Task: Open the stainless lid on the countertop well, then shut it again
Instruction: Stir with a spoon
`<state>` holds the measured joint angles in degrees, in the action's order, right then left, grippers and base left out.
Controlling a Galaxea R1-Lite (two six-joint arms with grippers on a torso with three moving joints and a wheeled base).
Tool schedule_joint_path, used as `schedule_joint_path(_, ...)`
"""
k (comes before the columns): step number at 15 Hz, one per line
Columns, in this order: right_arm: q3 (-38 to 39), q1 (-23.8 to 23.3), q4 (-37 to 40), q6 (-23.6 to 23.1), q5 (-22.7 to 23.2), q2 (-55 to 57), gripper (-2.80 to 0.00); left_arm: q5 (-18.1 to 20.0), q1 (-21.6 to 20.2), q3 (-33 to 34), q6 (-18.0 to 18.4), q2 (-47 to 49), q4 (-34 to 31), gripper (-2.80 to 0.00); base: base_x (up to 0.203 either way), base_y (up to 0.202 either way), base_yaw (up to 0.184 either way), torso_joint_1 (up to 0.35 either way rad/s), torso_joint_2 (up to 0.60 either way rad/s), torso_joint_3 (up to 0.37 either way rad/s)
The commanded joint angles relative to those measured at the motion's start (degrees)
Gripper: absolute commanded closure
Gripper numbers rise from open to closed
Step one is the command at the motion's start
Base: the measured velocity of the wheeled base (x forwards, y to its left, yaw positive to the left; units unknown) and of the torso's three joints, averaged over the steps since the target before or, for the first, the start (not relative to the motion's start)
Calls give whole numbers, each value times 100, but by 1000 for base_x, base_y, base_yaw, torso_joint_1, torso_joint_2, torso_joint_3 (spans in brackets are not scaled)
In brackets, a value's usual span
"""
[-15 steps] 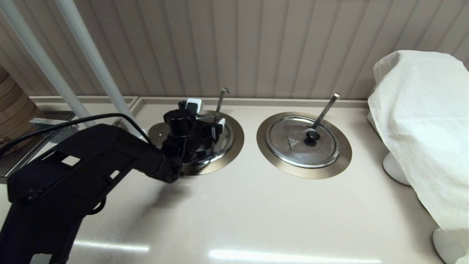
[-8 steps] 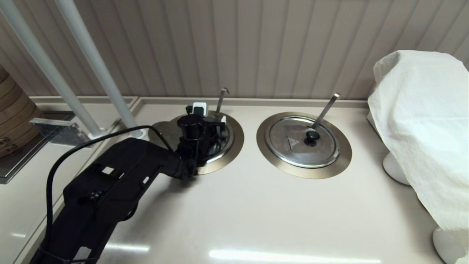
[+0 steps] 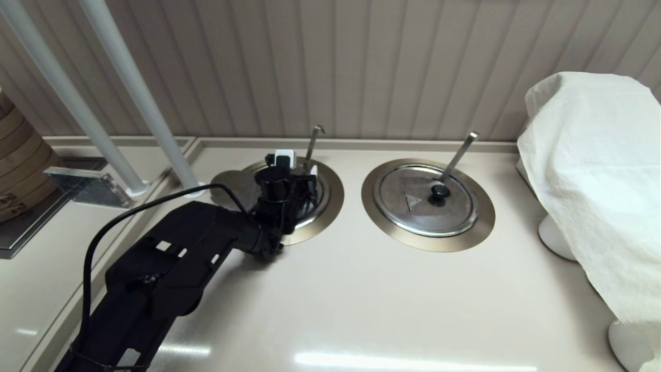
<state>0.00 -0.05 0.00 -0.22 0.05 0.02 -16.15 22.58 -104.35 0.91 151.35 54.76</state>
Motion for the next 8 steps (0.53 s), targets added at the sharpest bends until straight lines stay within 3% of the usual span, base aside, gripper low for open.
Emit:
schedule_joint_path(1, 0, 4, 0, -4, 3, -2, -280, -20, 1, -15, 6, 17, 17, 0, 0, 0, 0, 0, 0, 0)
schedule_joint_path(8, 0, -3, 0, -4, 3, 1, -280, -59, -8, 3, -2, -151, 26, 0, 0, 0, 0, 0, 0, 0)
